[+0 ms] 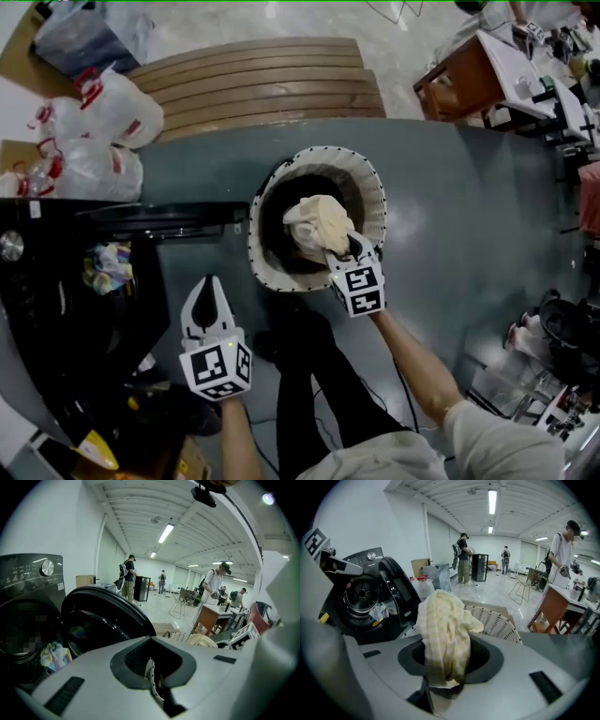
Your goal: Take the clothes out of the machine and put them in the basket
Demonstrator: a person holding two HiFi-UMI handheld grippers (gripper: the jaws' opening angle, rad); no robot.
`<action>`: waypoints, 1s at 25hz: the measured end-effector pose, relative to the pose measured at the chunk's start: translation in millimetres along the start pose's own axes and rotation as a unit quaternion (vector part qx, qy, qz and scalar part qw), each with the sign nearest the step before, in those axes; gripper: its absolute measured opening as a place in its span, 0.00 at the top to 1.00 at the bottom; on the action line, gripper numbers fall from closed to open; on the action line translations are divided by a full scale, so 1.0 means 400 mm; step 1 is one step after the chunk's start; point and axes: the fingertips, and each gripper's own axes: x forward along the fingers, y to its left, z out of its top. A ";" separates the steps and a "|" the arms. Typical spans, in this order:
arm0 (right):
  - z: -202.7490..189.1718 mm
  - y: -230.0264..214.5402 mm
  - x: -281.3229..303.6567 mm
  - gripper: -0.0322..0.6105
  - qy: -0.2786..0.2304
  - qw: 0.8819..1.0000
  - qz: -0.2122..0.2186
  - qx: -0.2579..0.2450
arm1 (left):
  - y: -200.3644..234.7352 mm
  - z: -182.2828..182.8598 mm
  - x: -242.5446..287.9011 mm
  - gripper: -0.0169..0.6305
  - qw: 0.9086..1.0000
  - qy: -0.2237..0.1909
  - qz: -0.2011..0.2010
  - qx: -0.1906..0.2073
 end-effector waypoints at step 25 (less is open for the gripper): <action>0.022 0.248 0.106 0.91 -0.042 0.991 0.050 -0.115 | 0.257 -0.176 -0.071 0.94 0.994 -0.020 0.085 -0.069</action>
